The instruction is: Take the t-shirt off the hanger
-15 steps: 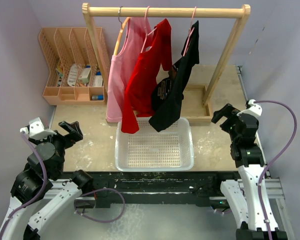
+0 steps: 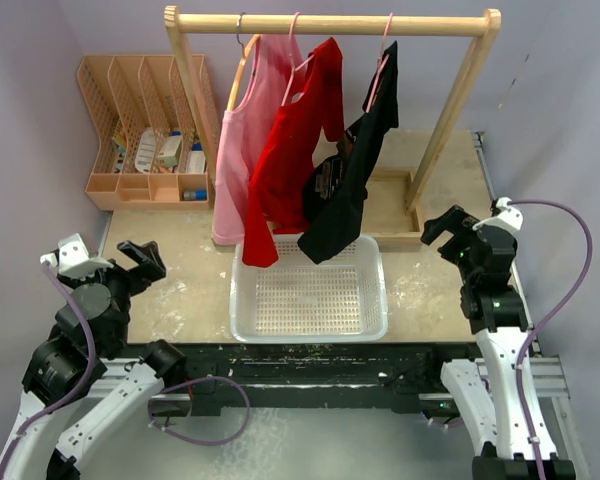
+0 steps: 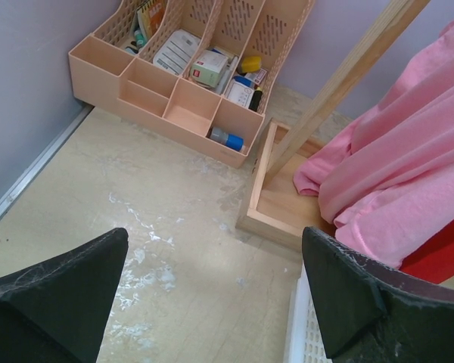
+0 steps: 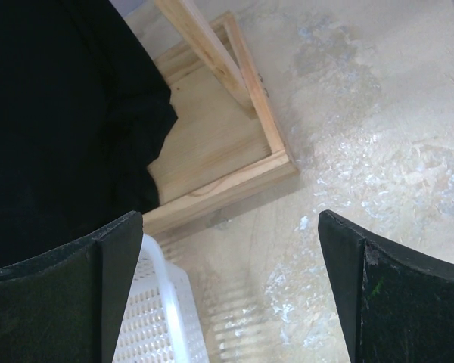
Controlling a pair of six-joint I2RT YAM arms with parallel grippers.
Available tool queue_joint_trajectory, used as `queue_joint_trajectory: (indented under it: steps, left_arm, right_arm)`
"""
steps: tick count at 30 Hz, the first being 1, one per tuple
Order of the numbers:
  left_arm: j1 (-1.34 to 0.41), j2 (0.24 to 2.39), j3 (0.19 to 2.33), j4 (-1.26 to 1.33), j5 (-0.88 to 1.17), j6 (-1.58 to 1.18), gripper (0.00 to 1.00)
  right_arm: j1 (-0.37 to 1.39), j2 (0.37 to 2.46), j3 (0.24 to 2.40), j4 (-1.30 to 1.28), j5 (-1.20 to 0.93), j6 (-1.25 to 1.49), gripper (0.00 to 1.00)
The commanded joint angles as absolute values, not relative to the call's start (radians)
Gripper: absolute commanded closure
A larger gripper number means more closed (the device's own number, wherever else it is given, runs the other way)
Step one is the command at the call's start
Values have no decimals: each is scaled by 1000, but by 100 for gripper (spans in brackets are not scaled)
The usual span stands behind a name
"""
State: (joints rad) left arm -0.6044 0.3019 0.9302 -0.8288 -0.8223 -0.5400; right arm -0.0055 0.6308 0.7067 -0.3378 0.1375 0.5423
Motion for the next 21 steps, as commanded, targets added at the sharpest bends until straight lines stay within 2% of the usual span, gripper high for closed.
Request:
queue_joint_trajectory:
  steps: [1, 8, 13, 18, 21]
  left_arm:
    - [-607, 344, 975, -720, -793, -477, 1]
    - [-607, 486, 1078, -627, -717, -376, 1]
    - [-607, 634, 1178, -593, -657, -332, 1]
    - [-607, 725, 1230, -529, -615, -314, 1]
    - [-607, 748, 1227, -446, -556, -286, 1]
  right_arm:
    - [-3, 572, 710, -252, 102, 582, 0]
    - [-3, 468, 695, -188, 113, 630, 0]
    - [-3, 429, 676, -177, 222, 695, 0]
    - [-3, 451, 688, -179, 239, 639, 0]
    - [-3, 459, 705, -185, 323, 593, 0]
